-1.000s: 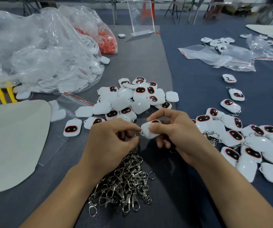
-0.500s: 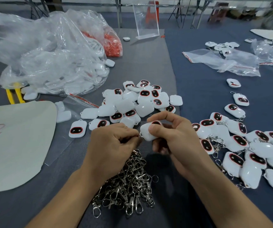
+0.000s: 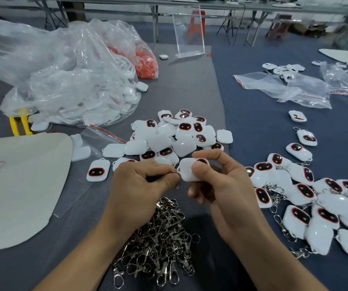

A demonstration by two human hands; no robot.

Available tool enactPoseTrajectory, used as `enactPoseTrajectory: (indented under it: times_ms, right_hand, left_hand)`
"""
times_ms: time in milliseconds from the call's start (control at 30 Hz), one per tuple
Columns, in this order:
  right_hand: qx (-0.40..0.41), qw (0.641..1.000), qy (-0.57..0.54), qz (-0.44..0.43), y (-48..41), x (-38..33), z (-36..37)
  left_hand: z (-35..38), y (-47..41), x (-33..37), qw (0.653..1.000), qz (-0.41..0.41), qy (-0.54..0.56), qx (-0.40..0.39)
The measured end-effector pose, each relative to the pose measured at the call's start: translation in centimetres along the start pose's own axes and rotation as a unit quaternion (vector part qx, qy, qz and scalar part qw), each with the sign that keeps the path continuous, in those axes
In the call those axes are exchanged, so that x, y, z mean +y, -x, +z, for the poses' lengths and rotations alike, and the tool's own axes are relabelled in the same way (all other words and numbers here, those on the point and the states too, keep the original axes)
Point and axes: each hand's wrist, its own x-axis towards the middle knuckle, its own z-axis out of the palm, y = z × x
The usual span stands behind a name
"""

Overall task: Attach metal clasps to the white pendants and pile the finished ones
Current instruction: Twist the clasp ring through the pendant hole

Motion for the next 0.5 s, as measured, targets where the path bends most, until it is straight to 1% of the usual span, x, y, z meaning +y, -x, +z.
enactPoseTrajectory:
  times_ms: [67, 133, 167, 200, 233, 267, 300, 367, 433, 500]
  right_hand:
    - [0.007, 0.999, 0.039, -0.031, 0.0, 0.2, 0.1]
    - [0.011, 0.991, 0.115, -0.071, 0.2, 0.7, 0.2]
    - [0.011, 0.983, 0.159, -0.088, 0.3, 1.0, 0.4]
    - [0.011, 0.976, 0.195, -0.099, 0.3, 1.2, 0.5]
    - [0.010, 0.972, 0.214, -0.101, 0.4, 1.3, 0.7]
    - [0.010, 0.973, 0.211, -0.094, 0.3, 1.3, 0.8]
    - [0.010, 0.980, 0.182, -0.079, 0.2, 1.1, 0.7]
    - [0.014, 0.995, 0.089, -0.030, -0.1, 0.5, 0.5]
    - [0.021, 0.999, 0.025, 0.021, -0.4, -0.1, 0.0]
    - [0.021, 0.998, -0.015, 0.055, -0.6, -0.5, -0.4]
  left_hand:
    - [-0.1, 0.2, 0.0, 0.990, 0.068, -0.127, 0.001]
    - [-0.3, 0.0, -0.1, 0.948, 0.151, -0.281, -0.016]
    - [-0.5, -0.2, -0.3, 0.929, 0.172, -0.326, -0.030]
    - [-0.7, -0.4, -0.5, 0.920, 0.180, -0.345, -0.042]
    - [-0.7, -0.4, -0.5, 0.922, 0.171, -0.344, -0.047]
    - [-0.7, -0.4, -0.5, 0.934, 0.149, -0.323, -0.042]
    - [-0.6, -0.3, -0.4, 0.954, 0.111, -0.279, -0.024]
    - [-0.1, -0.2, -0.4, 0.987, 0.033, -0.154, 0.015]
    - [0.4, -0.3, -0.6, 0.999, -0.015, -0.041, 0.001]
    - [0.5, -0.4, -0.6, 0.999, -0.035, 0.023, -0.024]
